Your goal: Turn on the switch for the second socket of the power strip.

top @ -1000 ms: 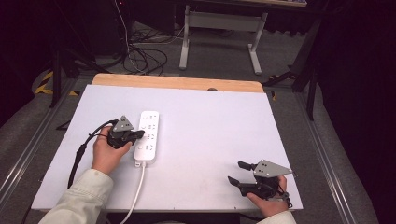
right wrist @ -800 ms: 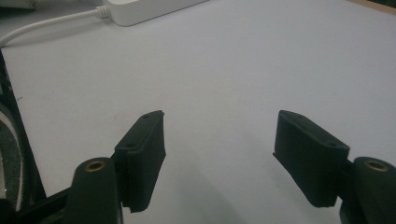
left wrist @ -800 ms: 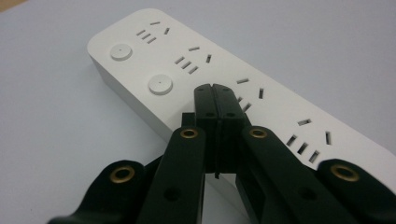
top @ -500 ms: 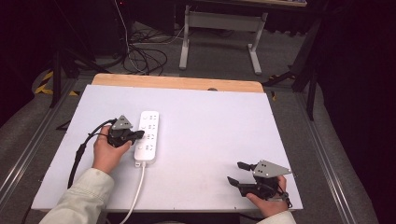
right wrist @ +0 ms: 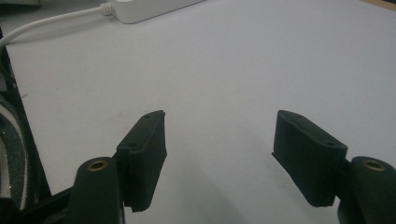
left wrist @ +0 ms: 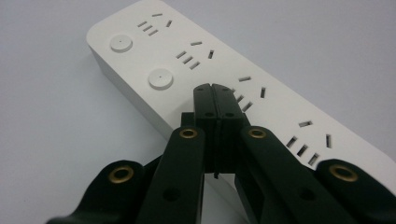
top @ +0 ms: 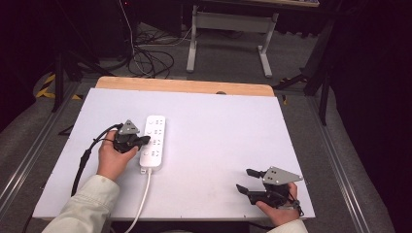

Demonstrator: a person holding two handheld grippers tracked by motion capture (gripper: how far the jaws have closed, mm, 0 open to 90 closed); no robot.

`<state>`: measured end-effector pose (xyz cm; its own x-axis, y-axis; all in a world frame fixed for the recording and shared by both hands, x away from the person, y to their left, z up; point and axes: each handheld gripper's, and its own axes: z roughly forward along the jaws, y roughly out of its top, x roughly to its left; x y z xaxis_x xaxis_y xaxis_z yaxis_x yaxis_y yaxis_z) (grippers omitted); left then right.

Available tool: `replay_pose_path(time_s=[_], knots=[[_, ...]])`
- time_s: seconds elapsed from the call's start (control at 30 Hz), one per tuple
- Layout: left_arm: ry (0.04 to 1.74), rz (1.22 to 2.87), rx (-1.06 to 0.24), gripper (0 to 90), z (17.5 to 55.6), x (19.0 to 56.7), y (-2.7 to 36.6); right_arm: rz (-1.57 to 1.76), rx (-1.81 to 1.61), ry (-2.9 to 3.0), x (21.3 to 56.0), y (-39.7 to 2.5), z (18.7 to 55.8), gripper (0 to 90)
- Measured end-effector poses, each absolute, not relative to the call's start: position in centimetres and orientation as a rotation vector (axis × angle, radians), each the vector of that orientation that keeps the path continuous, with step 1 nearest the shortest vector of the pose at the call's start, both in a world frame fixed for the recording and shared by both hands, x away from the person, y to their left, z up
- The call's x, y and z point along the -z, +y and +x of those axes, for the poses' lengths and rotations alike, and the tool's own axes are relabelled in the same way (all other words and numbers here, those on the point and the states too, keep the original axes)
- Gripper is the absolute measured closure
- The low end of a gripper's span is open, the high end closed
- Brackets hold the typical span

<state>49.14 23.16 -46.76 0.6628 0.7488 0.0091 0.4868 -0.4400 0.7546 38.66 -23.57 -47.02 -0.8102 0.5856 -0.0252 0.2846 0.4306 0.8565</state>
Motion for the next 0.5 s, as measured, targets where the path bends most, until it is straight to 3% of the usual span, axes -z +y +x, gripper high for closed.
replay_pose_path(time_s=[0.5], knots=[[0.967, 2.132, -0.471, 90.0, 48.95, 46.79, 22.71, 0.742, -1.317, 2.382, 47.08, -23.45, 38.66, 35.2]])
